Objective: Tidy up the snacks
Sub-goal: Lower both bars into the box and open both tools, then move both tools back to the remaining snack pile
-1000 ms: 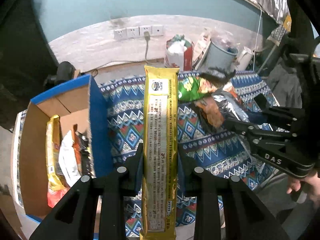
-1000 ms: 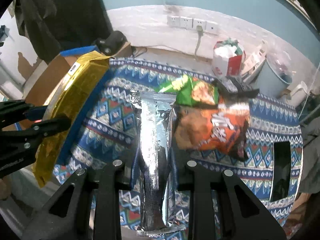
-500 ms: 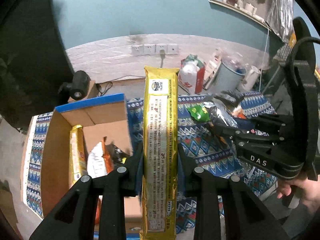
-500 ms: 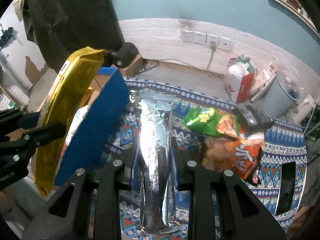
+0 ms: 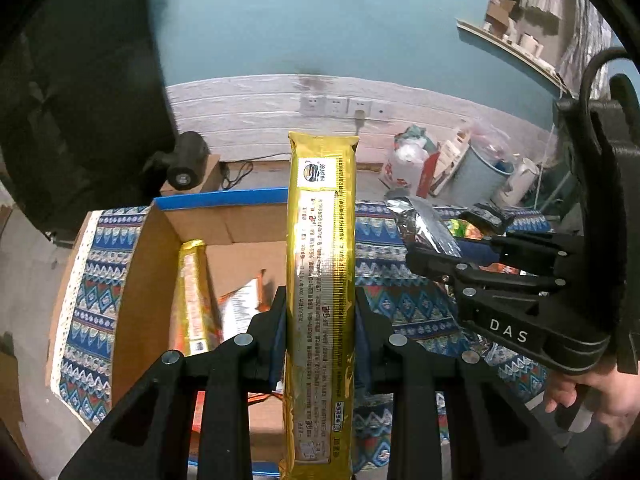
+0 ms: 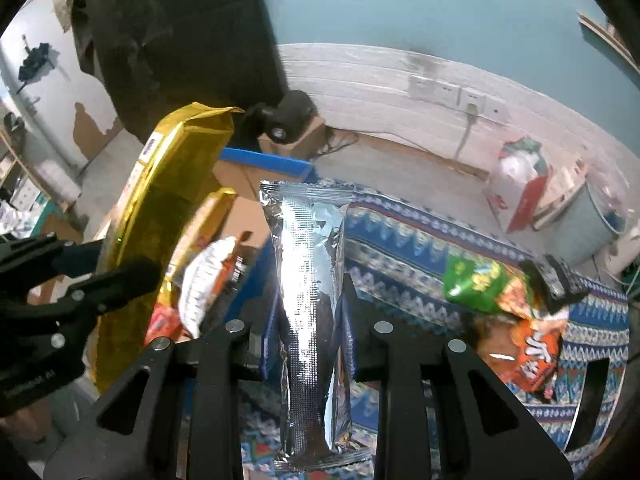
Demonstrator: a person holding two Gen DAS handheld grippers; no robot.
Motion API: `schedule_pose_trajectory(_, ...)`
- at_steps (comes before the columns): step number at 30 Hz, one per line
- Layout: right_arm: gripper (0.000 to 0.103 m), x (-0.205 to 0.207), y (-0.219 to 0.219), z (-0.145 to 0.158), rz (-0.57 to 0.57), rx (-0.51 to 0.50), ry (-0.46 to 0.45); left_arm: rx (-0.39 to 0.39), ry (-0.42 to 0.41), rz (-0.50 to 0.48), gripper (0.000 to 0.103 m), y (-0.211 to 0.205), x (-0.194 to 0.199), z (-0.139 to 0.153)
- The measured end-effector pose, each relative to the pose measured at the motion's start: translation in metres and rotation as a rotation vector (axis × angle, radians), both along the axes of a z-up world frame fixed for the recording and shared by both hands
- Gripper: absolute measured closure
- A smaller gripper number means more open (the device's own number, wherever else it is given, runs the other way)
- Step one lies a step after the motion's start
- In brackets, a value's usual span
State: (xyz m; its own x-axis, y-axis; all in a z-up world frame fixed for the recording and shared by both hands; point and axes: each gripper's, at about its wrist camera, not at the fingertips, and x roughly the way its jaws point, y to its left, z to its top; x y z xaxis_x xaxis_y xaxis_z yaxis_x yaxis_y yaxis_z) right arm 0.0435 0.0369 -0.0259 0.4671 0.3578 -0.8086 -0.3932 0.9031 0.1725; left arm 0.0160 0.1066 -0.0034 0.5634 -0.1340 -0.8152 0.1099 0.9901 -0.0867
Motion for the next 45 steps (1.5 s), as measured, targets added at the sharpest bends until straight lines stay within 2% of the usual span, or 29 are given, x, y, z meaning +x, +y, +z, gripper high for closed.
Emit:
schedule_pose_trajectory(15,0.078,0.014,0.083,-0.014,0.101,-0.001,0.041,-0.019,0.054,0.15,0.074,0.074,0.0,-0.028)
schedule_pose_trajectory(23,0.078,0.022,0.116,-0.022,0.136,0.013,0.07,-0.007,0.075,0.189,0.074,0.09,0.006,-0.041)
schedule_pose_trajectory(29,0.077,0.025,0.12,-0.033,0.145,0.006,0.102,-0.011,0.085,0.231,0.072,0.1,0.01,-0.045)
schedule_pose_trajectory(30,0.075,0.025,0.119,-0.033,0.142,0.004,0.102,-0.011,0.087,0.234,0.07,0.102,0.011,-0.045)
schedule_pose_trajectory(31,0.069,0.025,0.116,-0.033,0.136,0.003,0.101,-0.011,0.089,0.237,0.064,0.102,0.011,-0.045)
schedule_pose_trajectory(32,0.066,0.025,0.113,-0.032,0.132,0.008,0.1,-0.01,0.09,0.243,0.057,0.103,0.011,-0.045)
schedule_pose_trajectory(34,0.063,0.026,0.105,-0.028,0.119,0.015,0.094,-0.012,0.09,0.244,0.051,0.102,0.012,-0.045)
schedule_pose_trajectory(36,0.06,0.026,0.098,-0.024,0.107,0.014,0.086,-0.013,0.091,0.24,0.048,0.099,0.012,-0.045)
schedule_pose_trajectory(40,0.045,0.024,0.079,-0.017,0.082,0.004,0.063,-0.028,0.096,0.215,0.04,0.089,0.012,-0.046)
schedule_pose_trajectory(45,0.039,0.018,0.057,-0.015,0.067,-0.043,0.04,-0.028,0.092,0.15,0.036,0.063,0.013,-0.042)
